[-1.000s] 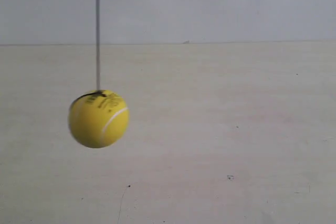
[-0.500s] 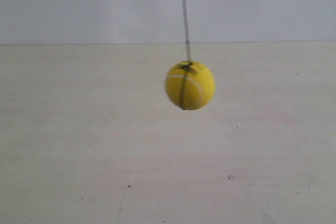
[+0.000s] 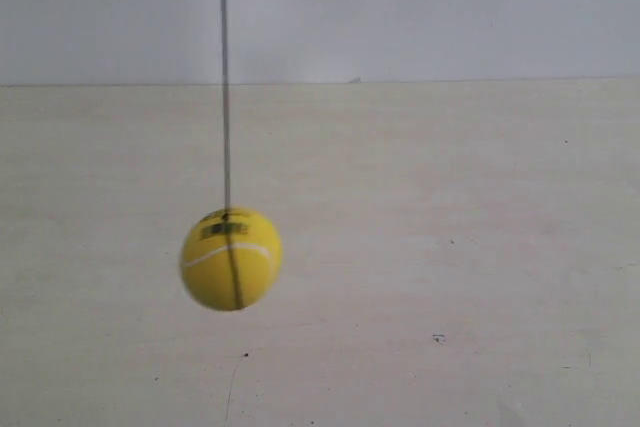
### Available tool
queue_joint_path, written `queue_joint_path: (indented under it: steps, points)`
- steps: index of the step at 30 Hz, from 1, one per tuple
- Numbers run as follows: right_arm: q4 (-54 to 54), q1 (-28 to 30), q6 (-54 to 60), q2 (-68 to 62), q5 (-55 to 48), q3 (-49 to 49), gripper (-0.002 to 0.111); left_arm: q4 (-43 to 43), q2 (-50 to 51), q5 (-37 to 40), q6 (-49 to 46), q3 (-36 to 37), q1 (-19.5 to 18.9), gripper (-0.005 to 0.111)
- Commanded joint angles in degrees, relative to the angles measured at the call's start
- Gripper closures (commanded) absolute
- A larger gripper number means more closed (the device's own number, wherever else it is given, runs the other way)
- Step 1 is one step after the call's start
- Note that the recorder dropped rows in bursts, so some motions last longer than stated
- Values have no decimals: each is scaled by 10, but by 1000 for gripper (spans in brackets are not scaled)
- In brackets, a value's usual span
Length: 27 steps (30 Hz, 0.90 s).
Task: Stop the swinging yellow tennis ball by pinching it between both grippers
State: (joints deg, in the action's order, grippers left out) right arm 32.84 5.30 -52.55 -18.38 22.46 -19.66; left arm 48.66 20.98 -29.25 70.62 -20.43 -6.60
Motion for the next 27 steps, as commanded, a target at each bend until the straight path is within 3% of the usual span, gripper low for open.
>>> queue_joint_path:
  steps: [1,3,7,14,22,27]
  points:
    - [29,4,-10,-94,-20,-39,108,132,81,-8,91,-42,-2,102]
    - [42,2,-11,-139,-21,-45,108,186,125,-35,115,-53,-2,102]
    - [106,-9,-62,-224,-3,-45,108,216,194,-84,127,-63,-2,102]
    - [238,-59,-127,-369,39,-45,108,364,327,-134,243,-95,-2,102]
    - [358,-65,-168,-482,179,-59,108,372,450,-216,224,-100,2,102]
    - [412,-65,-204,-508,204,-74,108,372,484,-218,178,-100,41,102]
